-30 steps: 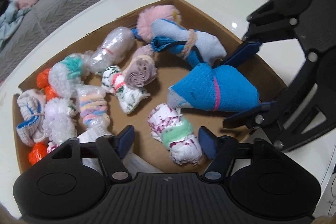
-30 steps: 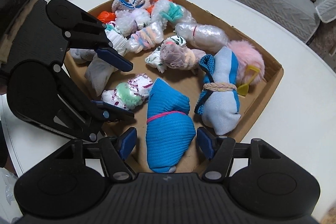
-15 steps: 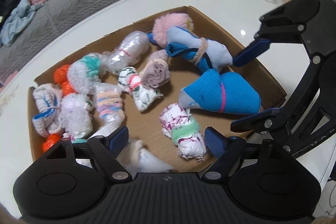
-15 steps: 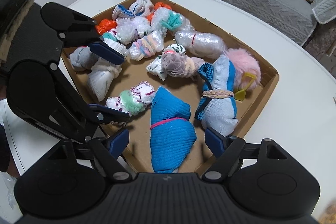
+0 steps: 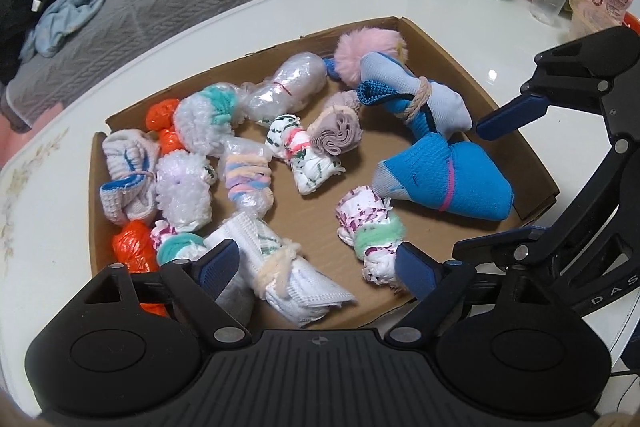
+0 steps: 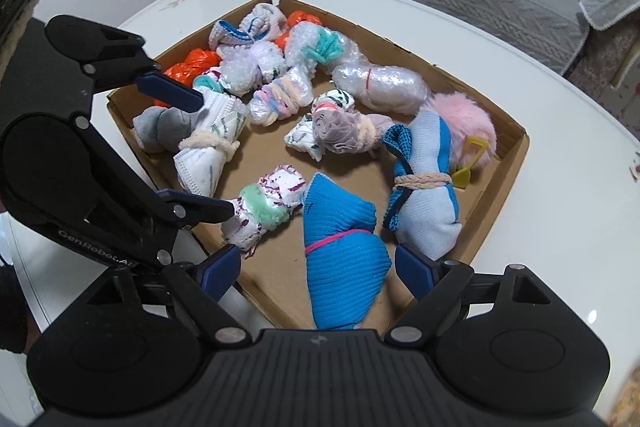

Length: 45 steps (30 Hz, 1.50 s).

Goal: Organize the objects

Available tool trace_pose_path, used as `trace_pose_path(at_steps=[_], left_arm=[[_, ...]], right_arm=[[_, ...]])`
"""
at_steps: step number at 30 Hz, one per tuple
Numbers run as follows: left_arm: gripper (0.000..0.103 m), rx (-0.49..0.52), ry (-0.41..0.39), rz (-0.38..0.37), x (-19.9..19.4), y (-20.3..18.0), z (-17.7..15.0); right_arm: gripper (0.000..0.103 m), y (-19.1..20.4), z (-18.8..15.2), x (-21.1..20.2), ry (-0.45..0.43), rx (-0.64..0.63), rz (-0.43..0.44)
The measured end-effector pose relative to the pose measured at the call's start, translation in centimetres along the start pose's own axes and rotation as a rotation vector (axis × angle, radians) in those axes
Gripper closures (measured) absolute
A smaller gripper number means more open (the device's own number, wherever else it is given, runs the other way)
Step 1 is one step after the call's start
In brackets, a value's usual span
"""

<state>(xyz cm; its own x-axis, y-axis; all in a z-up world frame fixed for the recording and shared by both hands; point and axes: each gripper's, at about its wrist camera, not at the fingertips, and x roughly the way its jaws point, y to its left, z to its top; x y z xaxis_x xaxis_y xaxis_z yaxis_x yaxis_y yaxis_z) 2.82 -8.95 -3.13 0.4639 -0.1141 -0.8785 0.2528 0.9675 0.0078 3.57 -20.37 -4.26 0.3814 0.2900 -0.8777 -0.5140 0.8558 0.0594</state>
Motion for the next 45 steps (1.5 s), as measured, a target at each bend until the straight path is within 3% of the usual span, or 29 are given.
trace_pose_path(at_steps=[11, 17, 21, 27, 34, 40, 45], left_arm=[[0.004, -0.100, -0.031, 0.041, -1.8, 1.6, -0.5], [0.001, -0.226, -0.037, 0.130, -3.5, 2.6, -1.2], [0.001, -0.326, -0.053, 0.188, -5.3, 3.5, -1.9], [0.001, -0.325, -0.079, 0.247, -8.3, 3.3, -2.2], [0.001, -0.368, -0.105, 0.218, -8.4, 4.2, -3.0], [0.001, -0.311, -0.097, 0.286, -7.4, 3.5, -2.9], [0.001, -0.323, -0.095, 0.273, -7.2, 3.9, -2.9]], right_arm=[[0.020, 0.2, -0.4, -1.3, -0.026, 0.097, 0.016], [0.014, 1.7, 0.0, -2.6, -0.066, 0.169, -0.033], [0.005, 1.8, -0.3, -3.9, -0.110, 0.315, -0.042], [0.002, 2.4, -0.7, -4.3, -0.144, 0.449, -0.080], [0.001, 2.4, -0.4, -4.1, -0.182, 0.428, -0.081], [0.001, 2.4, -0.1, -3.2, -0.157, 0.409, -0.108], [0.001, 2.4, 0.1, -3.0, -0.154, 0.400, -0.111]])
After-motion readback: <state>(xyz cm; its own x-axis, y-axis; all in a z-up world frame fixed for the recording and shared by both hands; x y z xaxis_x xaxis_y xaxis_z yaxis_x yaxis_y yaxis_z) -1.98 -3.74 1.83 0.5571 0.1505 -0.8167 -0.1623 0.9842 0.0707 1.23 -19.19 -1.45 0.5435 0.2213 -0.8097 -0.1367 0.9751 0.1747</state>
